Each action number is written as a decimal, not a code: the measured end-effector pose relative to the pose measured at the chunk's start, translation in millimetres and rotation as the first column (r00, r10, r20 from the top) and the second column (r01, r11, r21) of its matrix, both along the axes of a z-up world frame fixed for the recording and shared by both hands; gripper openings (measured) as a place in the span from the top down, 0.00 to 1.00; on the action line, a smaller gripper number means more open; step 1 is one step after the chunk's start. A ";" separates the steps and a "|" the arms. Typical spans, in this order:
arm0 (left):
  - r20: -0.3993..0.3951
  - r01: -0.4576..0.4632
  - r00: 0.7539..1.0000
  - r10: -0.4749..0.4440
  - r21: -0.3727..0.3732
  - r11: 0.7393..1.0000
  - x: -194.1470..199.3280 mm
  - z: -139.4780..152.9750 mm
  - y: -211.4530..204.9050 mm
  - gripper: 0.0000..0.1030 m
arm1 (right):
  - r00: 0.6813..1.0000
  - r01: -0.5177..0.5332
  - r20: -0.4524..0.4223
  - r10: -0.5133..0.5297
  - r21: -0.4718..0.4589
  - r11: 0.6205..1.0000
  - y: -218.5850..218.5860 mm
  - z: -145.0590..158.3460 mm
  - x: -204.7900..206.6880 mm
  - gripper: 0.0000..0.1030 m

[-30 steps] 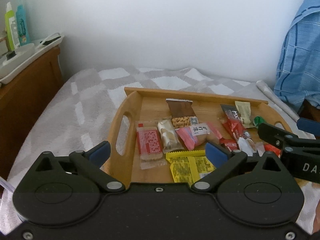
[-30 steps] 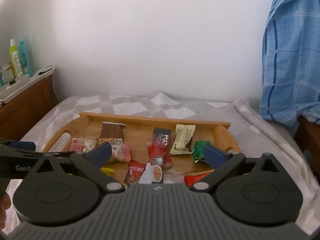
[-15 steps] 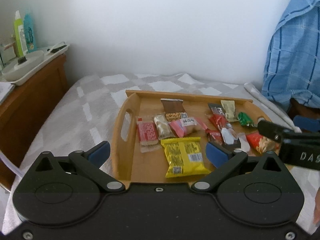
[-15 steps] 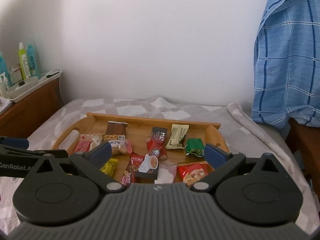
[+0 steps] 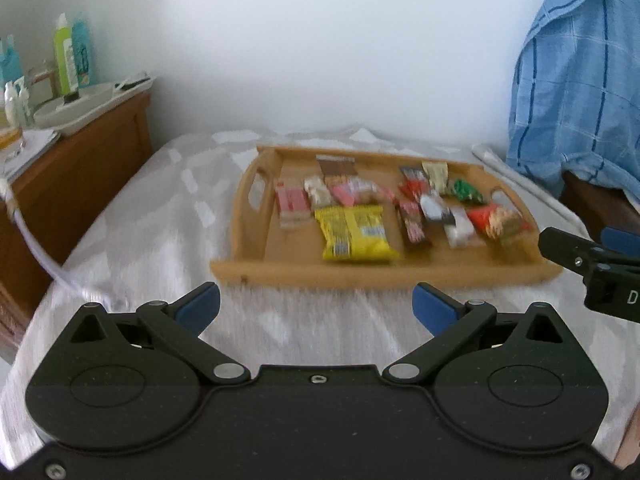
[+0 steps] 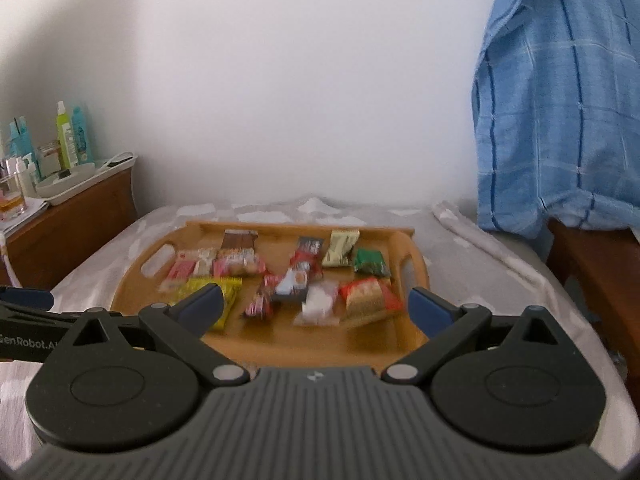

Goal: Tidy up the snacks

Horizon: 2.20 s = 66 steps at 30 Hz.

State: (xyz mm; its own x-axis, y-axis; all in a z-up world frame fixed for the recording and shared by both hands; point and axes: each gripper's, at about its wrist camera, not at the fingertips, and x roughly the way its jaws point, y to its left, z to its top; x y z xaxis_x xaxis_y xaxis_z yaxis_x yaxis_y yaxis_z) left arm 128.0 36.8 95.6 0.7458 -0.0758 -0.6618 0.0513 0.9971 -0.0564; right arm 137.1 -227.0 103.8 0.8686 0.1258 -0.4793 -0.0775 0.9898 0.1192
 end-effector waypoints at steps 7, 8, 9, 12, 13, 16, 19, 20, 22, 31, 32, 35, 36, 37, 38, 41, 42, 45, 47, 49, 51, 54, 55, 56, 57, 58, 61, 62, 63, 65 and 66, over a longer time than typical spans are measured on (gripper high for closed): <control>0.010 -0.020 1.000 0.020 0.013 1.000 -34.0 -18.9 -2.9 0.01 | 1.000 0.008 0.004 -0.008 -0.014 1.000 -8.0 -21.2 -35.0 0.00; 0.013 -0.020 1.000 0.019 0.020 1.000 -37.6 -21.5 -4.4 0.01 | 1.000 0.011 0.004 -0.011 -0.017 1.000 -8.6 -24.5 -38.8 0.00; 0.015 -0.019 1.000 0.019 0.024 1.000 -41.2 -24.0 -5.6 0.01 | 1.000 0.011 0.003 -0.011 -0.021 1.000 -8.5 -28.1 -42.2 0.00; 0.012 -0.015 1.000 0.015 0.030 0.999 -49.5 -33.4 -7.0 0.01 | 1.000 0.007 -0.006 -0.008 -0.037 0.999 -7.7 -40.9 -51.2 0.00; 0.008 -0.015 1.000 0.014 0.032 0.999 -51.5 -37.3 -7.4 0.01 | 1.000 0.006 -0.010 -0.006 -0.046 0.999 -7.2 -45.1 -53.3 0.00; -0.003 -0.017 1.000 0.017 0.040 0.999 -56.2 -49.3 -8.0 0.01 | 1.000 0.004 -0.028 -0.006 -0.070 0.998 -5.0 -58.5 -60.2 0.00; -0.021 -0.016 1.000 0.017 0.039 0.999 -58.8 -61.3 -8.4 0.01 | 0.999 0.007 -0.050 -0.011 -0.086 0.996 -4.1 -72.2 -64.7 0.00; -0.023 -0.015 1.000 0.016 0.041 0.999 -59.6 -64.9 -8.7 0.01 | 0.998 0.009 -0.055 -0.014 -0.091 0.996 -4.3 -76.0 -66.2 0.00; -0.033 -0.017 0.999 0.018 0.049 0.999 -59.6 -70.9 -10.0 0.01 | 0.998 0.013 -0.063 -0.020 -0.104 0.994 -4.4 -84.0 -68.5 0.00; 0.001 -0.002 1.000 0.002 0.079 0.997 -63.5 -88.7 -18.1 0.00 | 0.995 0.043 -0.085 -0.050 -0.089 0.995 -9.1 -108.5 -70.9 0.00; 0.005 -0.005 1.000 0.004 0.071 0.997 -63.9 -89.1 -17.3 0.00 | 0.995 0.049 -0.079 -0.056 -0.088 0.995 -8.4 -109.3 -71.3 0.00; 0.016 -0.006 1.000 0.005 0.061 0.998 -65.3 -90.2 -16.1 0.00 | 0.997 0.056 -0.054 -0.062 -0.108 0.993 -4.7 -112.6 -73.7 0.00; 0.020 -0.005 1.000 0.004 0.064 0.998 -65.8 -90.5 -16.5 0.00 | 0.997 0.055 -0.056 -0.062 -0.110 0.992 -4.7 -111.9 -73.1 0.00; 0.022 -0.006 1.000 0.004 0.065 0.998 -66.2 -90.8 -16.7 0.00 | 0.997 0.053 -0.058 -0.060 -0.103 0.993 -5.9 -111.7 -72.8 0.00; 0.024 -0.007 1.000 0.005 0.064 0.998 -66.3 -91.1 -16.5 0.00 | 0.997 0.051 -0.061 -0.056 -0.093 0.994 -7.8 -111.6 -72.4 0.00; 0.023 -0.008 1.000 0.007 0.061 0.998 -65.9 -91.1 -16.1 0.00 | 0.997 0.048 -0.058 -0.053 -0.092 0.995 -8.0 -111.9 -73.1 0.00; 0.022 -0.008 1.000 0.007 0.060 0.998 -65.8 -91.0 -15.9 0.00 | 0.997 0.049 -0.055 -0.055 -0.097 0.994 -6.9 -112.0 -73.4 0.00; 0.022 -0.009 1.000 0.007 0.059 0.998 -66.1 -90.9 -15.7 0.00 | 0.997 0.050 -0.052 -0.055 -0.097 0.994 -7.0 -112.3 -74.1 0.00; 0.021 -0.010 1.000 0.009 0.057 0.998 -66.3 -90.8 -15.7 0.00 | 0.997 0.049 -0.050 -0.054 -0.097 0.994 -6.9 -112.4 -74.2 0.00; 0.019 -0.010 1.000 0.009 0.054 0.998 -65.9 -90.5 -15.3 0.00 | 0.997 0.049 -0.049 -0.054 -0.096 0.994 -7.4 -112.5 -74.1 0.00; 0.019 -0.010 1.000 0.010 0.053 0.999 -65.9 -90.5 -15.1 0.00 | 0.997 0.049 -0.049 -0.054 -0.096 0.994 -7.4 -112.5 -74.1 0.00; 0.019 -0.011 1.000 0.010 0.052 0.999 -65.8 -90.5 -14.7 0.00 | 0.997 0.049 -0.049 -0.054 -0.096 0.994 -7.4 -112.4 -74.1 0.00; 0.019 -0.011 1.000 0.010 0.052 0.999 -65.2 -90.3 -14.4 0.00 | 0.997 0.049 -0.049 -0.054 -0.096 0.994 -7.4 -112.5 -74.2 0.00; 0.019 -0.012 1.000 0.011 0.051 0.999 -65.5 -90.3 -14.6 0.00 | 0.997 0.049 -0.049 -0.054 -0.096 0.994 -7.4 -112.5 -74.2 0.00; 0.019 -0.012 1.000 0.011 0.050 0.999 -65.8 -90.2 -14.7 0.00 | 0.997 0.049 -0.049 -0.054 -0.096 0.994 -7.4 -112.6 -74.2 0.00; 0.019 -0.012 1.000 0.011 0.051 0.999 -65.9 -90.3 -14.8 0.00 | 0.997 0.049 -0.049 -0.054 -0.096 0.994 -7.4 -112.5 -74.2 0.00; 0.020 -0.013 1.000 0.012 0.049 0.999 -66.0 -90.3 -14.4 0.00 | 0.997 0.049 -0.049 -0.054 -0.096 0.994 -7.3 -112.7 -74.3 0.00; 0.021 -0.014 1.000 0.013 0.049 0.999 -66.3 -90.6 -14.3 0.00 | 0.997 0.049 -0.049 -0.054 -0.096 0.994 -7.4 -112.6 -74.3 0.00; 0.021 -0.014 1.000 0.013 0.049 0.999 -66.6 -90.7 -14.5 0.00 | 0.997 0.049 -0.049 -0.054 -0.096 0.994 -7.4 -112.6 -74.2 0.00; 0.021 -0.014 1.000 0.013 0.049 0.999 -66.5 -90.8 -14.3 0.00 | 0.997 0.049 -0.049 -0.054 -0.096 0.994 -7.4 -112.6 -74.3 0.00; 0.021 -0.014 1.000 0.013 0.049 0.999 -66.5 -90.8 -14.4 0.00 | 0.997 0.049 -0.049 -0.054 -0.096 0.994 -7.4 -112.7 -74.4 0.00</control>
